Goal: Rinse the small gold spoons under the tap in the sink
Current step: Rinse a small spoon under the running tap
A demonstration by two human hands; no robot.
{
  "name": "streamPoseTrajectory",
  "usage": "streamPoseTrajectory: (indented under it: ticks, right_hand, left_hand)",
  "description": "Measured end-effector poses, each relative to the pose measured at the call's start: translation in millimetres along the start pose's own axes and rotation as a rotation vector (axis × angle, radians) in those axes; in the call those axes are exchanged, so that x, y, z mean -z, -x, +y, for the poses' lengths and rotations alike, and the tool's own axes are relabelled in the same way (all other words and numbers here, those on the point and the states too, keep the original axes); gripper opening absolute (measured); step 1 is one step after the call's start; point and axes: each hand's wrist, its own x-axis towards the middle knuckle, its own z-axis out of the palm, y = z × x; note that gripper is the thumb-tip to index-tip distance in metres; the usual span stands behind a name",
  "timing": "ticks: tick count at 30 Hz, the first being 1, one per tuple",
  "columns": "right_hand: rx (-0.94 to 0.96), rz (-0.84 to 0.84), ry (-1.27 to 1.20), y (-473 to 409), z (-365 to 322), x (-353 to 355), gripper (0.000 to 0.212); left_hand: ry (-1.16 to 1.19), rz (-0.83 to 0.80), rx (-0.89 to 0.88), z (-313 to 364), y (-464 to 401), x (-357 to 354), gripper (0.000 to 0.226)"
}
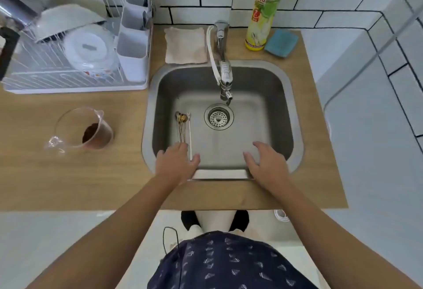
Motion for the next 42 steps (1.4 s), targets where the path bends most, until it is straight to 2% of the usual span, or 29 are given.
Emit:
streamPoseTrajectory:
  ticks: [4,7,11,14,18,23,32,37,42]
  right_hand:
    - [-0.021,0.029,-0.171,-13,-10,2,0.044]
    - [-0.026,0.058,-0.264,-20,-15,-2,0.038]
    - [-0.075,0.105,-0.372,-25,-10,-1,0.027]
    - [-0.100,0.200,-0.472,-38,-12,13,0.008]
    - [-0.134,0.285,-0.668,-86,-25,60,0.014]
    - [-0.081,0.166,-0.916,-169,-69,109,0.020]
    - [-0.161,-0.097,-0.996,-248,-133,115,0.019]
    - [-0.179,-0.127,-0.957,-260,-148,114,0.023]
    - [-0.156,-0.130,-0.970,-259,-147,110,0.030]
  left_hand:
    - [0.043,-0.115,0.061,13,-63,-2,0.035]
    - [0.125,-0.158,0.157,14,-90,-13,0.023]
    - [0.064,-0.174,0.189,16,-106,-26,0.025]
    - [0.086,-0.169,0.226,13,-114,-37,0.029]
    - [0.143,-0.157,0.293,11,-119,-44,0.027]
    - [0.164,-0.192,0.313,11,-120,-45,0.026]
    - [0.061,-0.274,0.129,12,-120,-42,0.024]
    - [0.191,-0.209,-0.038,13,-107,-31,0.012]
    - [0.291,-0.250,-0.033,18,-95,-27,0.010]
